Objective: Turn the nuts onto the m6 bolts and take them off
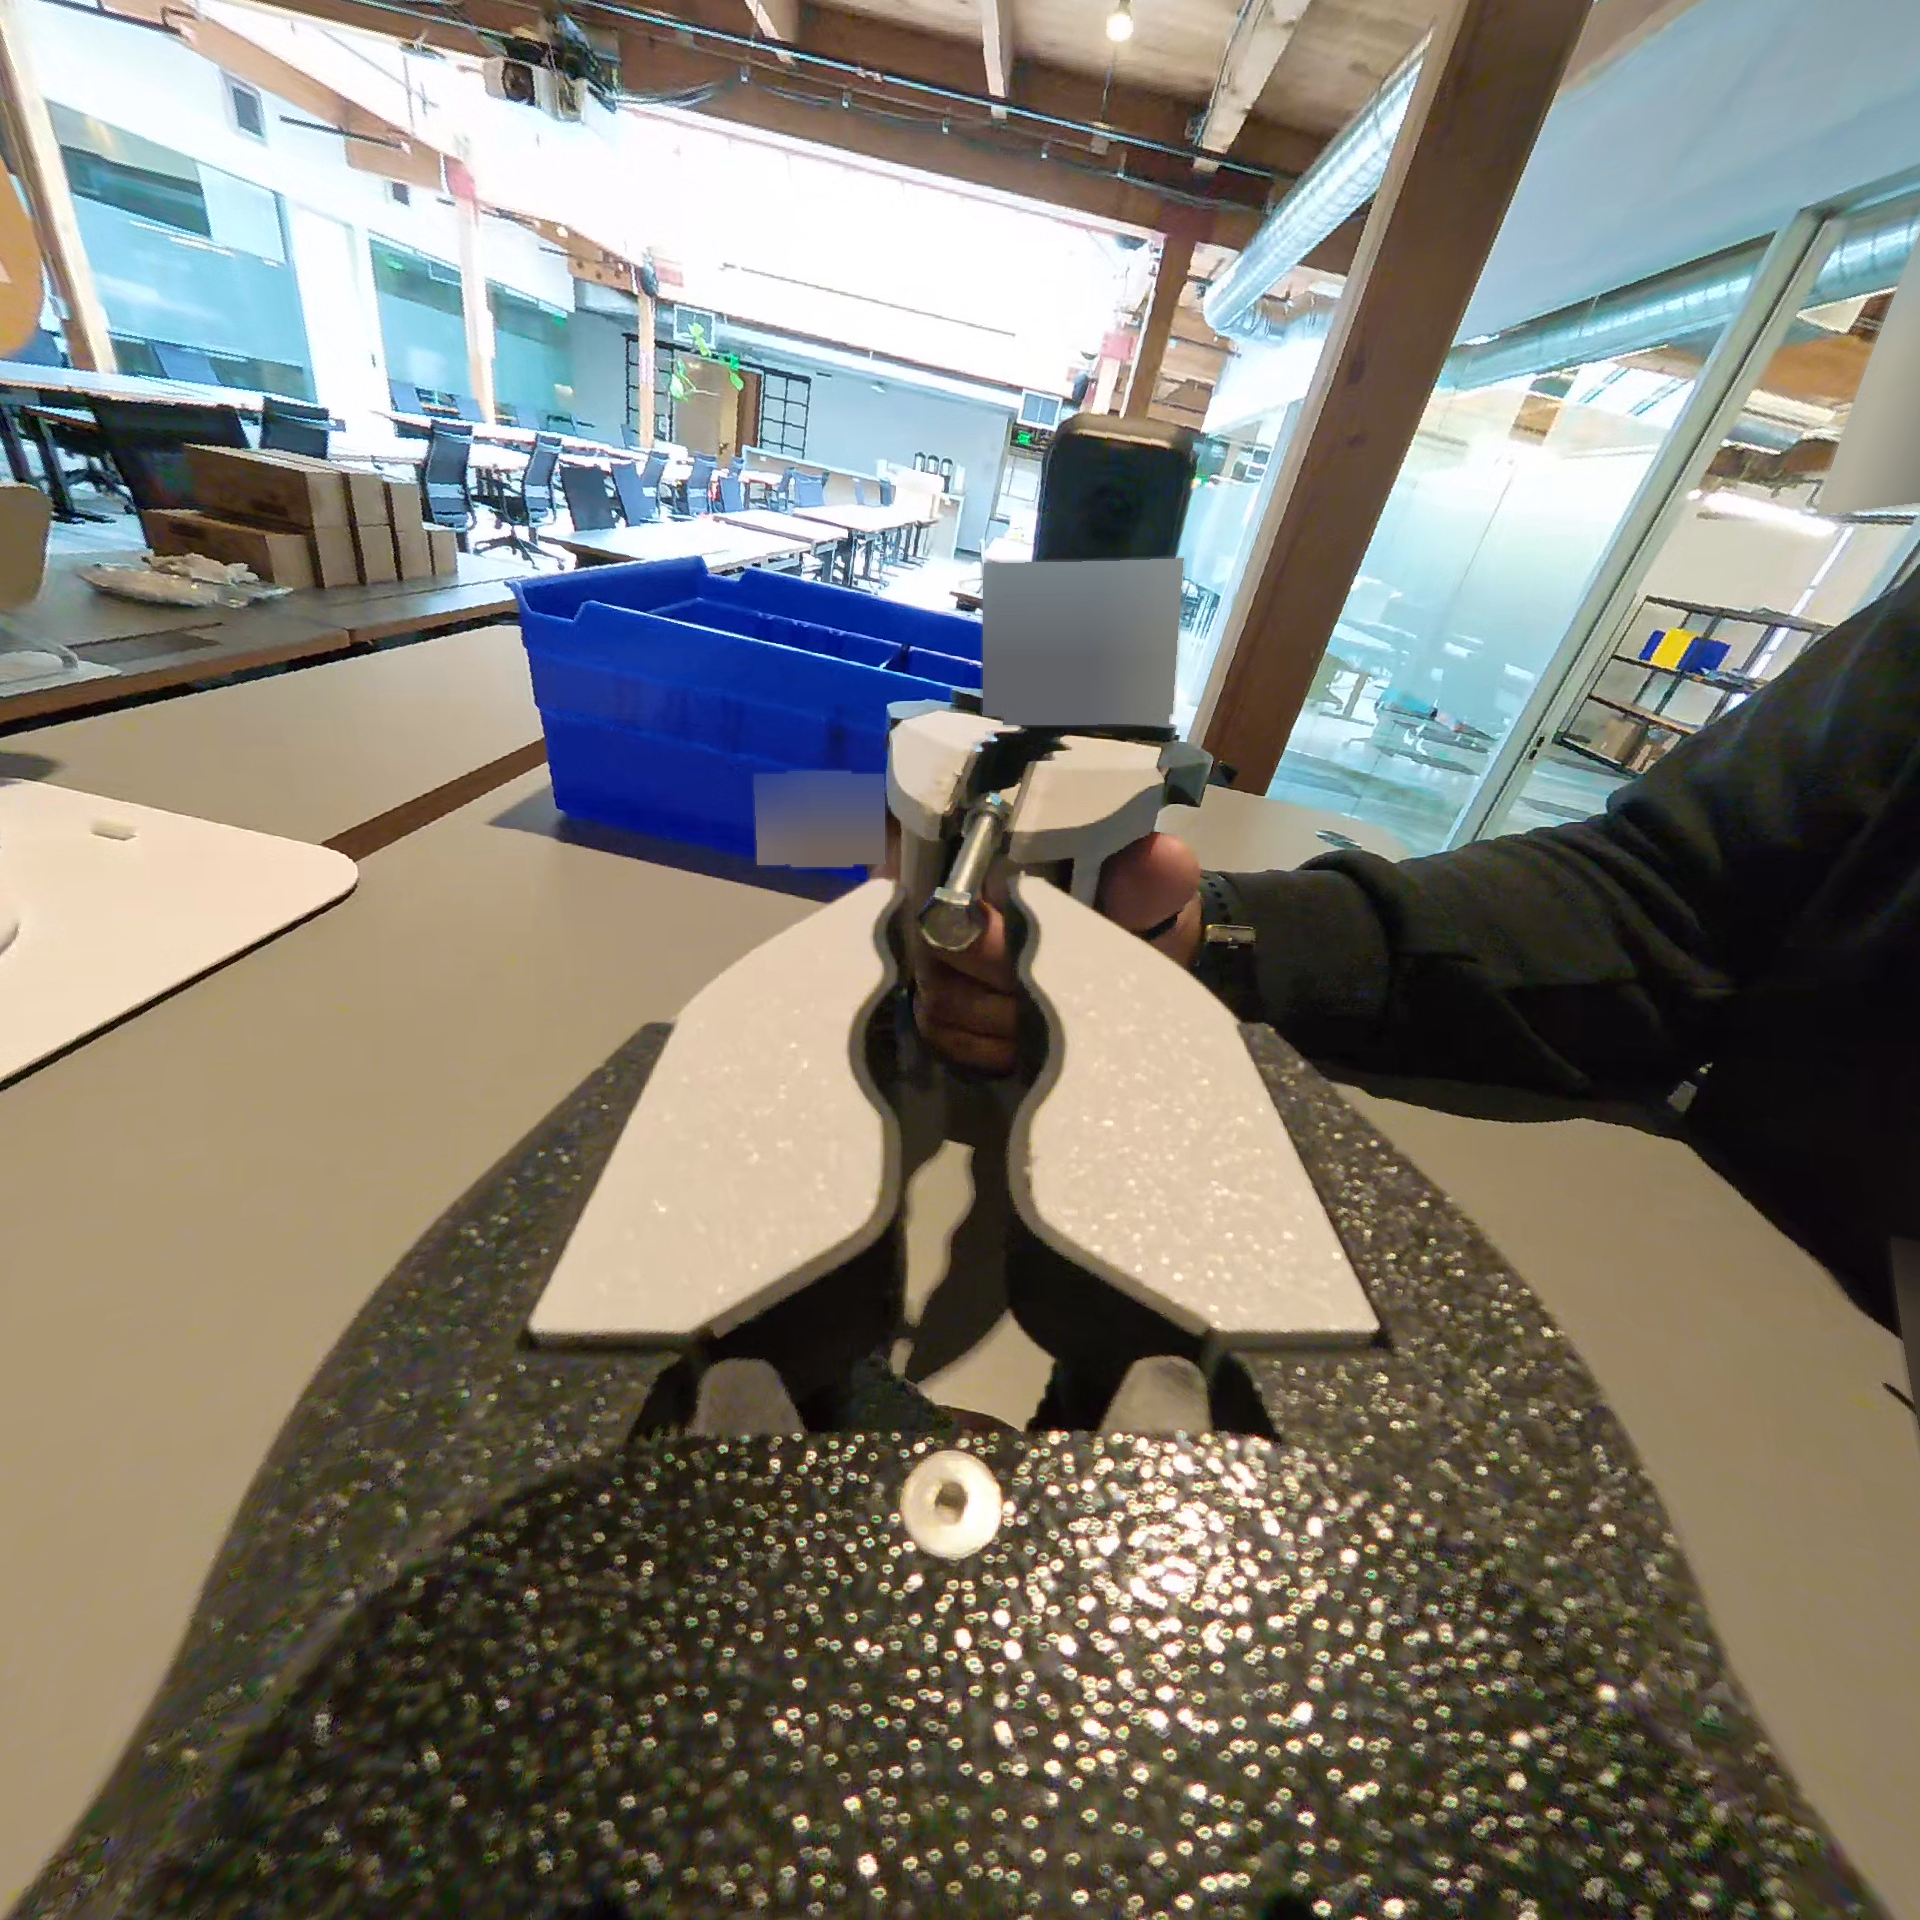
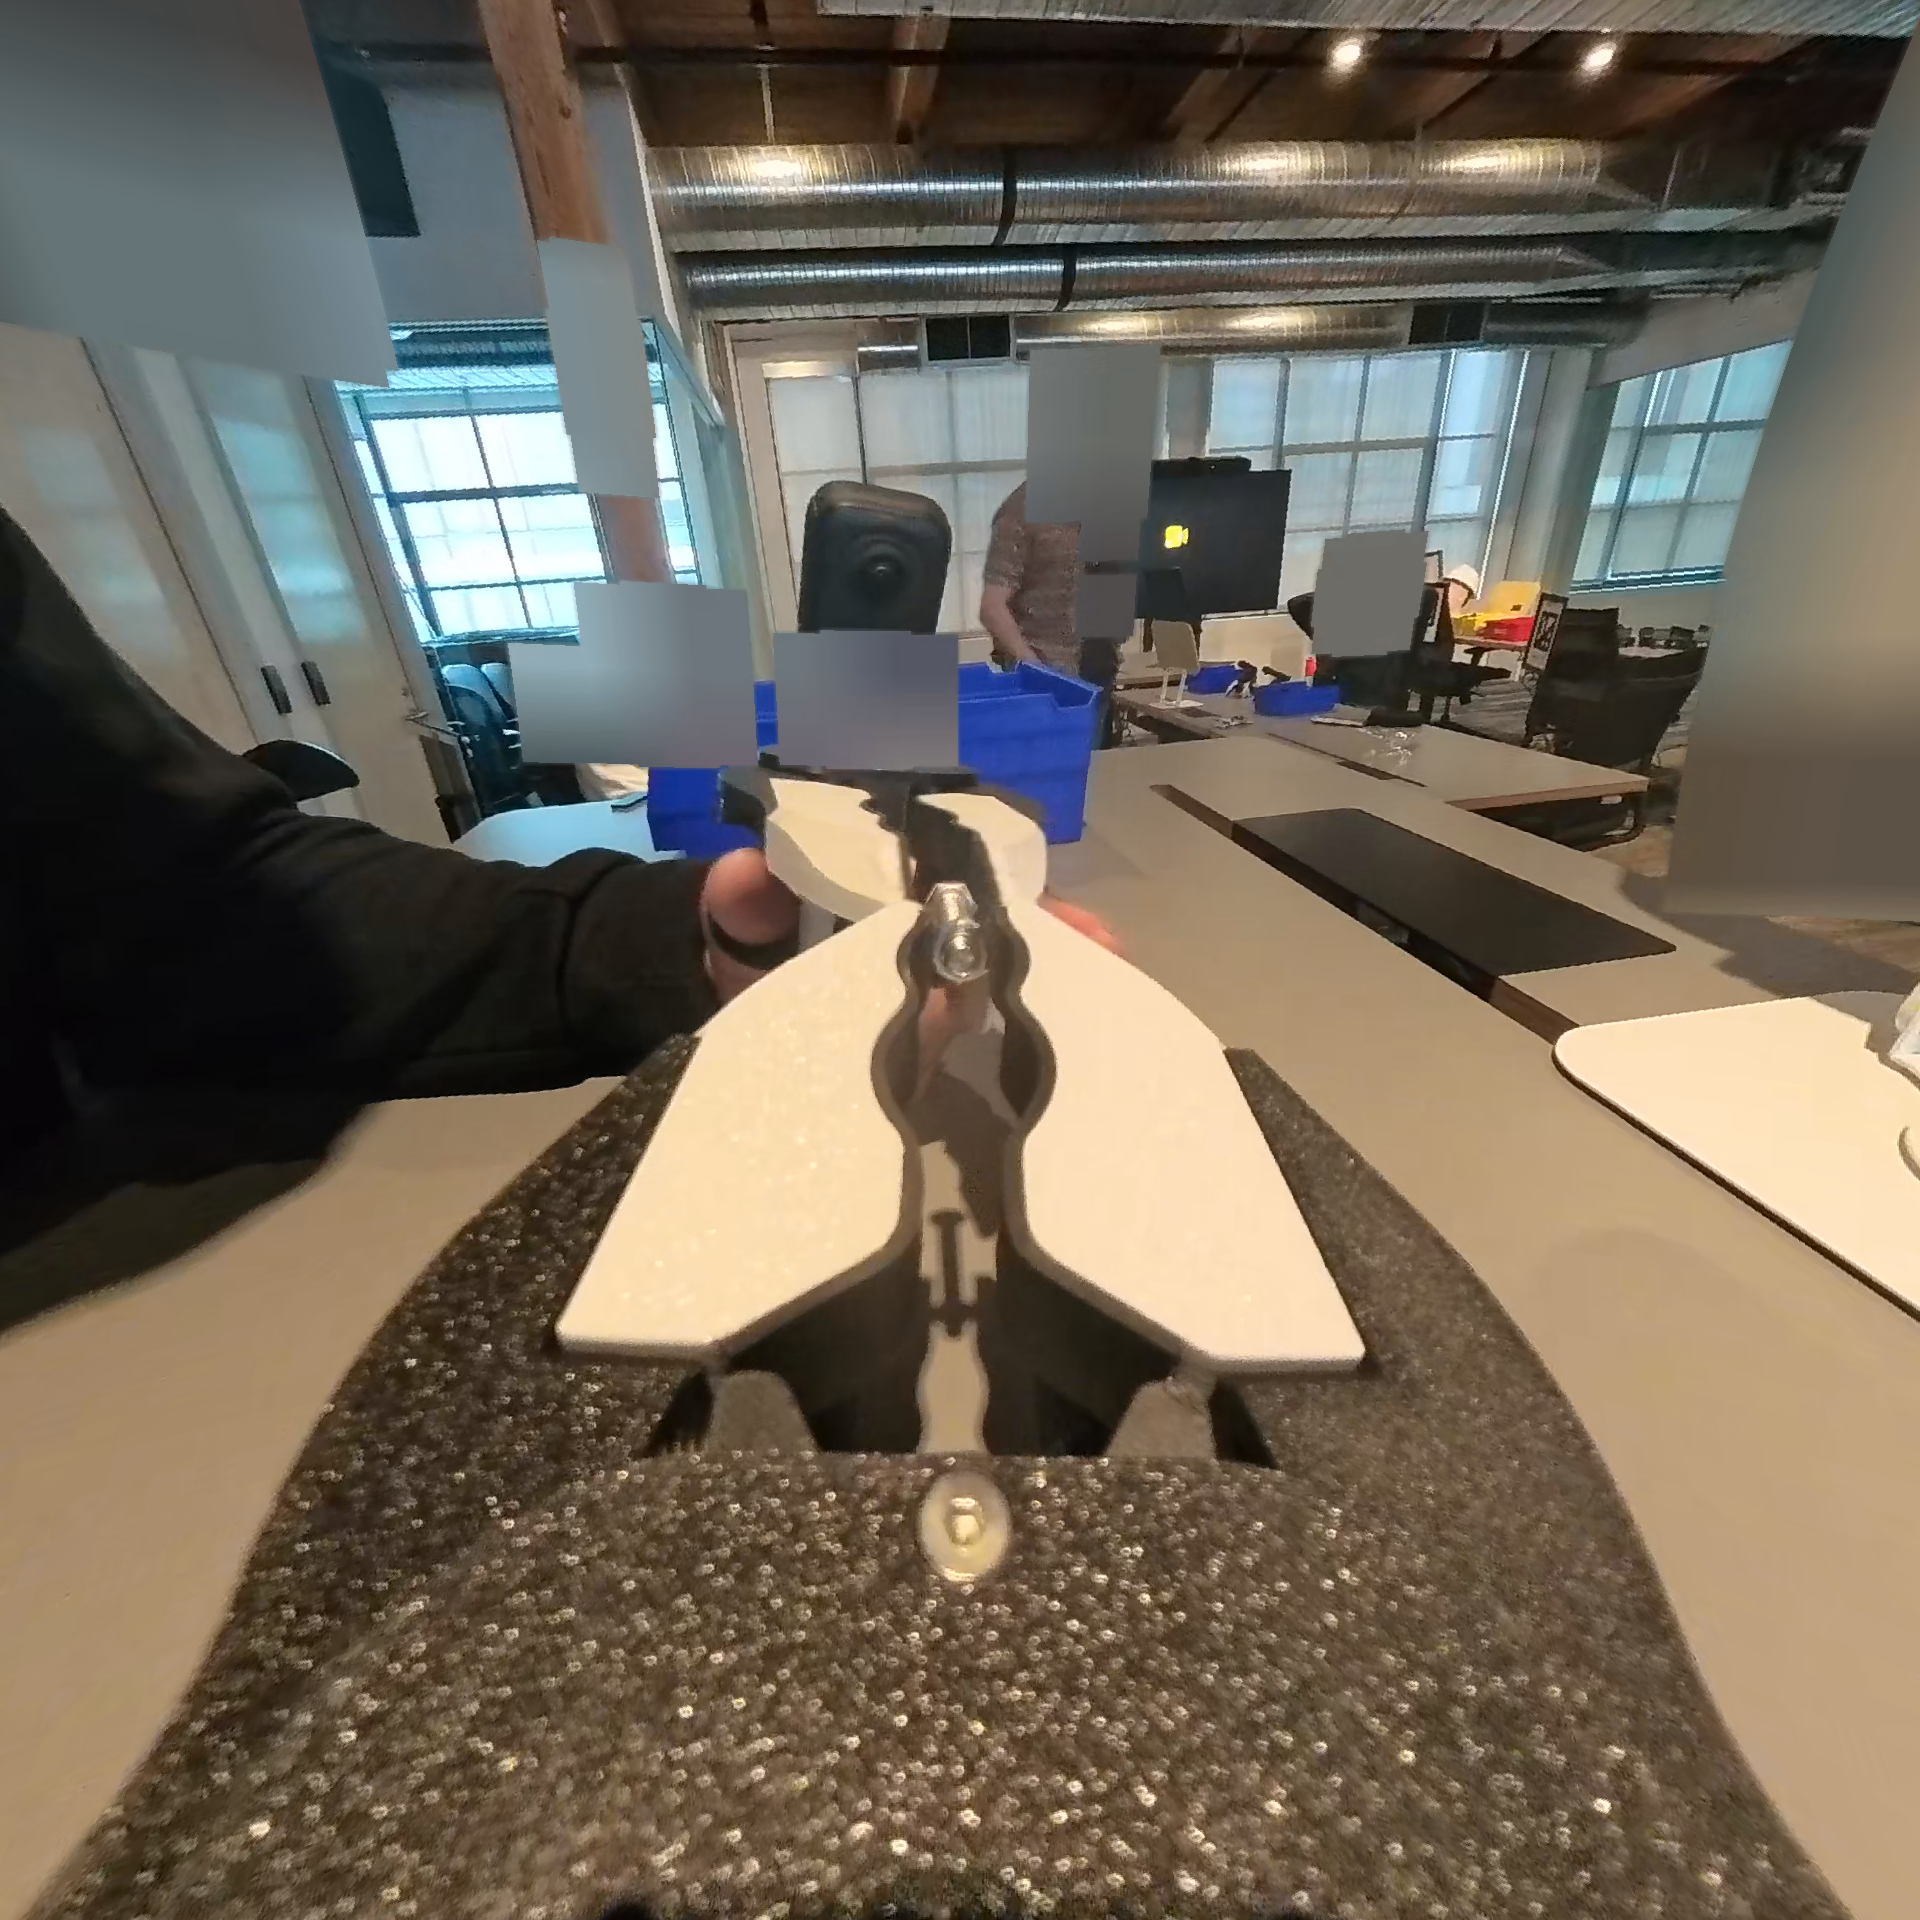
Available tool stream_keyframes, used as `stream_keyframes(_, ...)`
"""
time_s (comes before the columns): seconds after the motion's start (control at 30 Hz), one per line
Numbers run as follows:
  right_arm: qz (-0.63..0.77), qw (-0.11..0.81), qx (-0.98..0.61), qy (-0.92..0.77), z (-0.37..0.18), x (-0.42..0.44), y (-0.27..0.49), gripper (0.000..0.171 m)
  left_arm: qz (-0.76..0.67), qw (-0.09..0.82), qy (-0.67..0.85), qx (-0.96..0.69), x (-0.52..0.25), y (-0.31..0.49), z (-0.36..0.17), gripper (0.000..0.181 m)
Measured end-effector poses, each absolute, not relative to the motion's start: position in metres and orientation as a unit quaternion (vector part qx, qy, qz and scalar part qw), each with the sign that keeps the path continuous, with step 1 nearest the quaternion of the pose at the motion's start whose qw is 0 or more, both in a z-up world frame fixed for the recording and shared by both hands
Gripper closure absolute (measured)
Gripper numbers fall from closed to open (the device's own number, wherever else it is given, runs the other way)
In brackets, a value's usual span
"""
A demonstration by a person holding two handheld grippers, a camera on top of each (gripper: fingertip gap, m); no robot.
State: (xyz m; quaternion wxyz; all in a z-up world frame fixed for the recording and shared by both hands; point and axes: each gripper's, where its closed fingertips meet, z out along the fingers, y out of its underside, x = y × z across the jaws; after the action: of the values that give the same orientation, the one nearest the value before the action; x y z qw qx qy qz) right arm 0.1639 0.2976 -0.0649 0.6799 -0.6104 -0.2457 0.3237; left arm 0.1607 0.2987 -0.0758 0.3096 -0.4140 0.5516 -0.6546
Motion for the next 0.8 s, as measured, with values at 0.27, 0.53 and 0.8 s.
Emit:
stream_keyframes(0.27, 0.317, 0.671, -0.623, -0.249, -0.070, 0.161, 0.301, 0.161, -0.615, 0.384, 0.569, -0.389, 0.159, 0.303, -0.074, 0.171)
stream_keyframes(0.53, 0.441, 0.591, -0.648, -0.191, -0.075, 0.170, 0.309, 0.131, -0.502, 0.507, 0.612, -0.341, 0.160, 0.309, -0.082, 0.171)
stream_keyframes(0.8, 0.442, 0.564, -0.665, -0.210, -0.082, 0.162, 0.306, 0.160, -0.537, 0.484, 0.602, -0.341, 0.157, 0.309, -0.078, 0.171)
